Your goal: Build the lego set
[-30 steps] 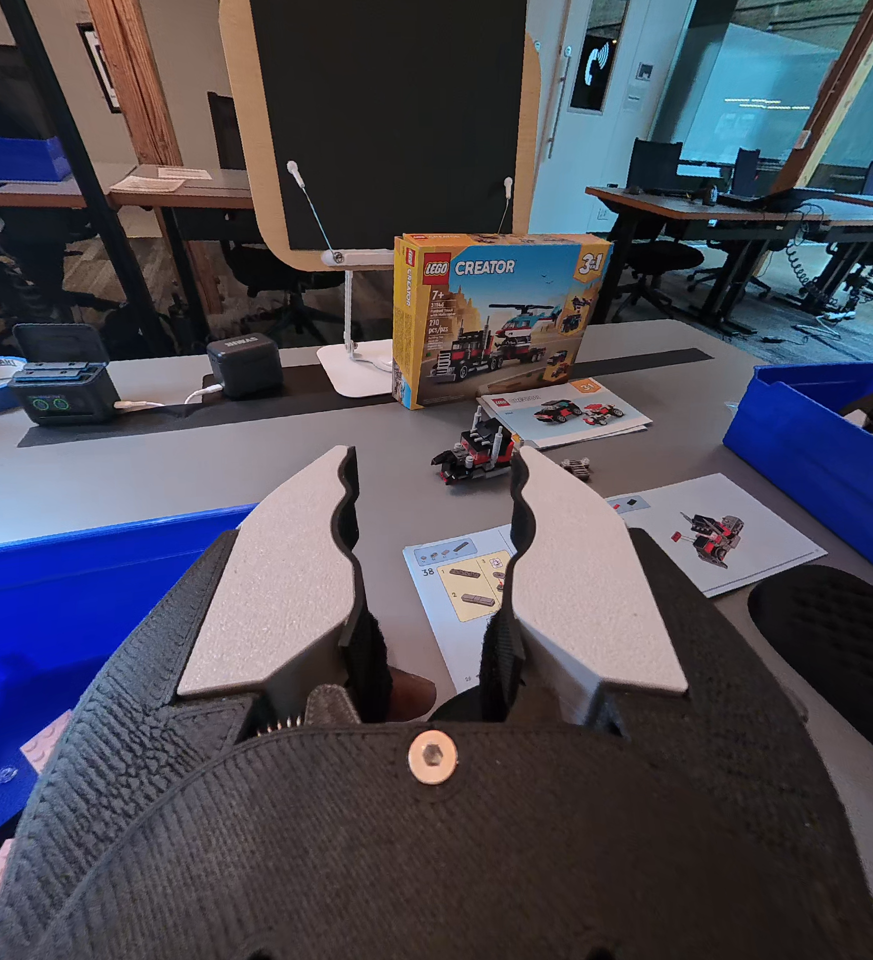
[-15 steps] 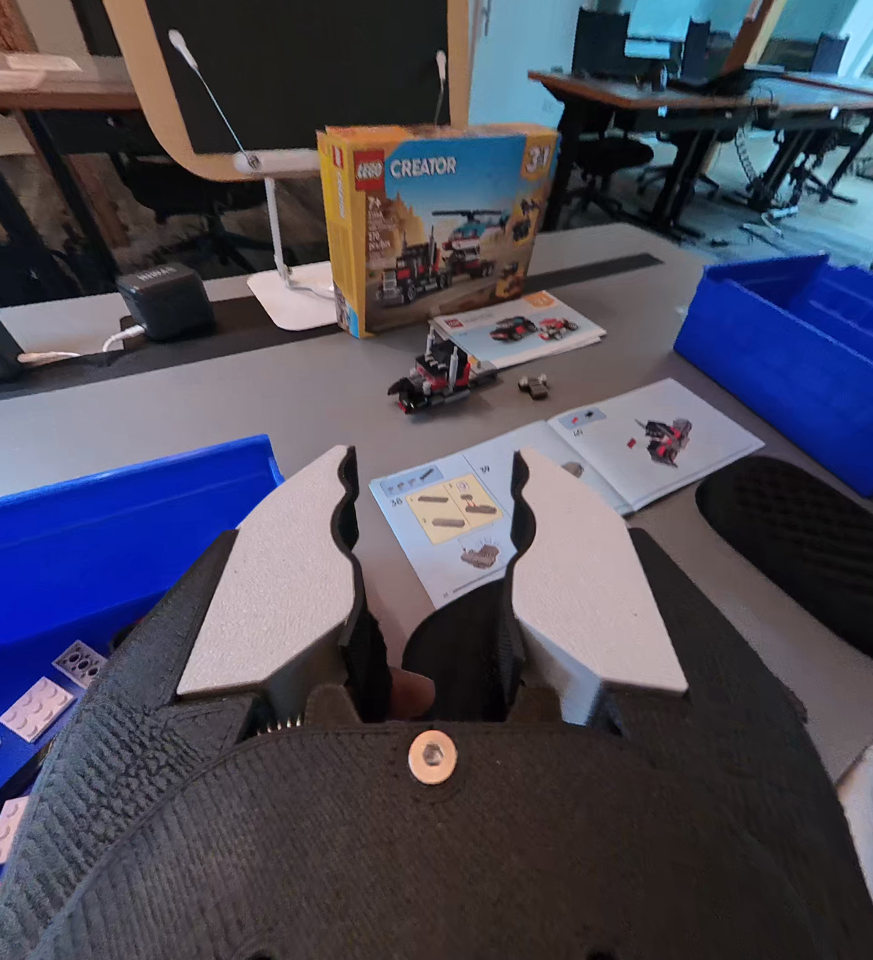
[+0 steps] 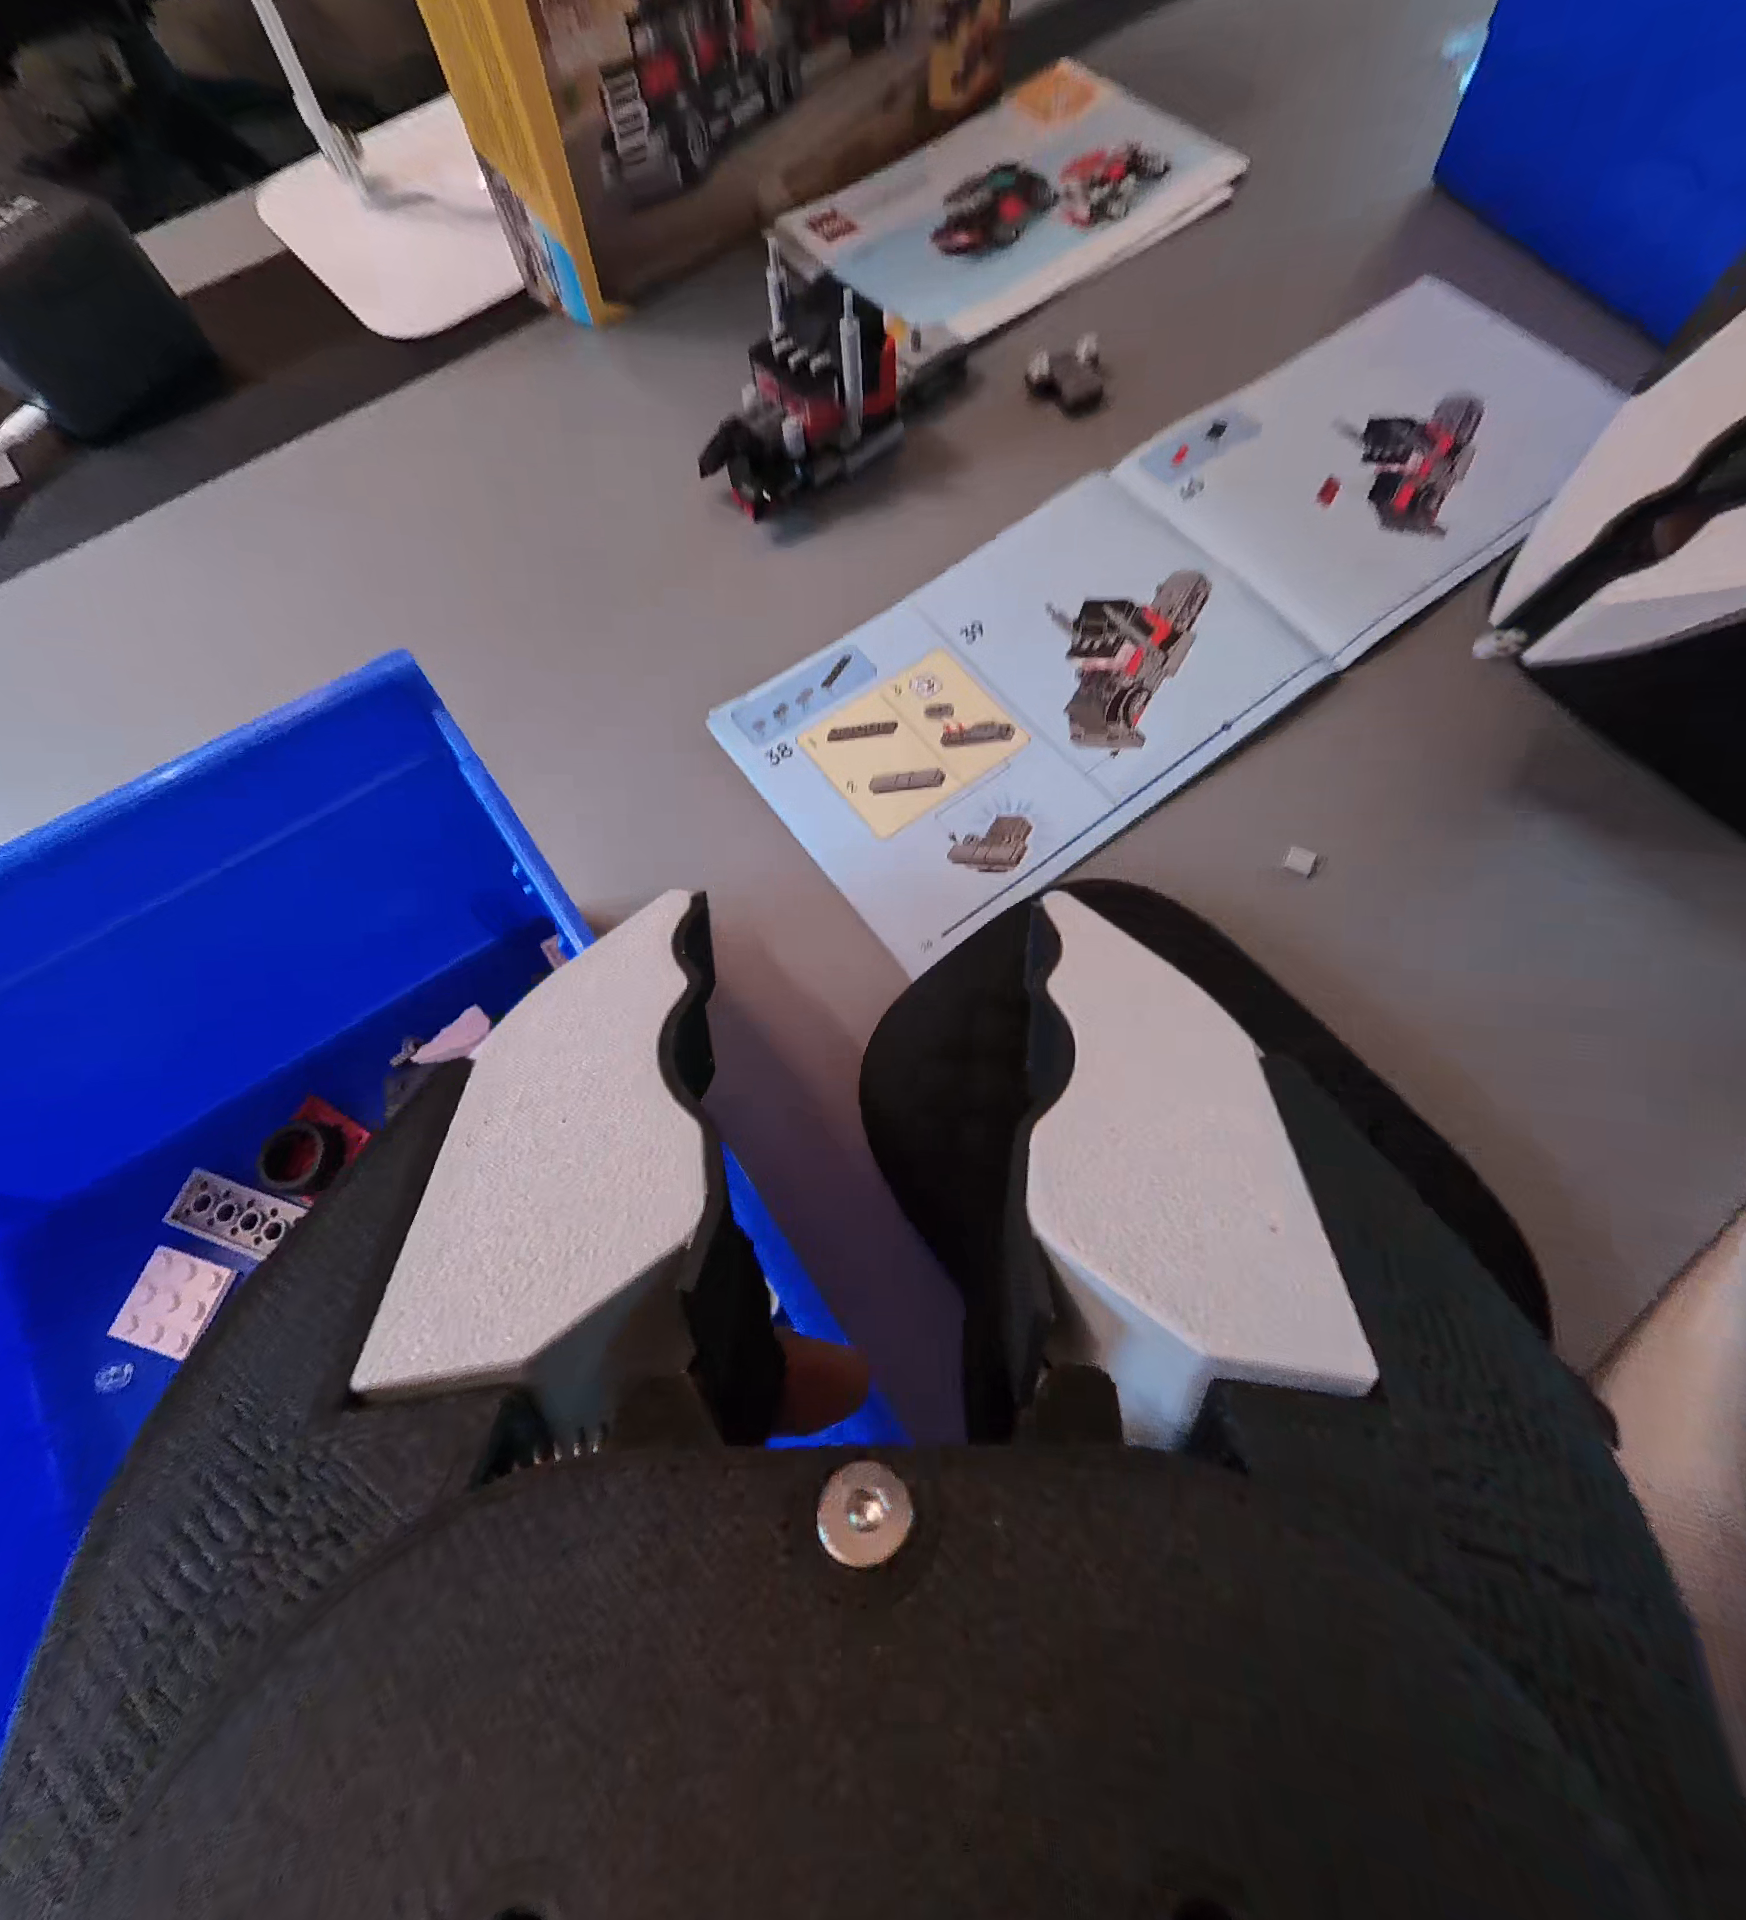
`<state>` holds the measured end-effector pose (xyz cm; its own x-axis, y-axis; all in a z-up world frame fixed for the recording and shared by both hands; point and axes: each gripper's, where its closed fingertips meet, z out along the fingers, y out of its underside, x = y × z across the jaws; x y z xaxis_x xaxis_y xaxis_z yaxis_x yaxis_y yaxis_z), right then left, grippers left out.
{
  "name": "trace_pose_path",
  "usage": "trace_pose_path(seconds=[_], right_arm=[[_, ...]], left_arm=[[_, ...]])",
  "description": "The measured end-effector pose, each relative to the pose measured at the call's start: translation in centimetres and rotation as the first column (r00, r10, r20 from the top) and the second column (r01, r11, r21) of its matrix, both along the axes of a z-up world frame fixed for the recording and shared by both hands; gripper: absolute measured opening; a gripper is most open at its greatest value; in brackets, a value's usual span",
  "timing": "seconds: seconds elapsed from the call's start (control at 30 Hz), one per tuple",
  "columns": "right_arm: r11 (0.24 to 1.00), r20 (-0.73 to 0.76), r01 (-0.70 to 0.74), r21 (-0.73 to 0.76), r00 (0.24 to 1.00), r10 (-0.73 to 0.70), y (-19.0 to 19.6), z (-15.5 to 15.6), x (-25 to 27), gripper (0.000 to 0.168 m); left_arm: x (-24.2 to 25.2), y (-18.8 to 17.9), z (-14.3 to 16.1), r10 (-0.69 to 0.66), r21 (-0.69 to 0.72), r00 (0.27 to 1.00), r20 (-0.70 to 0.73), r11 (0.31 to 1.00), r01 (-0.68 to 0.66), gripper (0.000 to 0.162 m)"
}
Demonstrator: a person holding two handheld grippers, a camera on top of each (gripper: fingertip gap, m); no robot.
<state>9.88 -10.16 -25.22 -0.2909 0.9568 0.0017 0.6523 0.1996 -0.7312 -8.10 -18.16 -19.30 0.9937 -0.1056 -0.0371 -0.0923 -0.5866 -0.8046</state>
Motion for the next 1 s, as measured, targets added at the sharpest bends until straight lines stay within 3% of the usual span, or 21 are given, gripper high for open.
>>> trace_pose_path(seconds=[0.2, 0.6, 0.77, 1.0], right_arm=[[0.998, 0.119, -0.063, 0.026, 0.991, 0.060, 0.0, -3.9, 0.1, 0.008], [0.993, 0.193, -0.094, 0.068, 0.978, 0.079, -0.3, -5.6, 0.1, 0.008], [0.993, 0.208, -0.095, 0.065, 0.975, 0.080, -0.3, -5.4, 0.4, 0.015], [0.998, 0.143, -0.054, 0.036, 0.988, 0.048, 0.0, -2.9, 0.9, 0.021]], left_arm=[[0.3, 0.3, -1.1, -0.025, -0.025, 1.000, 0.018, 0.999, 0.026, 0.059], [0.6, 0.3, -1.0, -0.040, 0.007, 0.998, 0.052, 0.999, 0.040, 0.059], [0.7, 0.3, -1.0, -0.057, 0.014, 0.997, 0.054, 0.998, 0.056, 0.059], [0.7, 0.3, -1.1, -0.058, -0.002, 0.997, 0.047, 0.998, 0.058, 0.059]])
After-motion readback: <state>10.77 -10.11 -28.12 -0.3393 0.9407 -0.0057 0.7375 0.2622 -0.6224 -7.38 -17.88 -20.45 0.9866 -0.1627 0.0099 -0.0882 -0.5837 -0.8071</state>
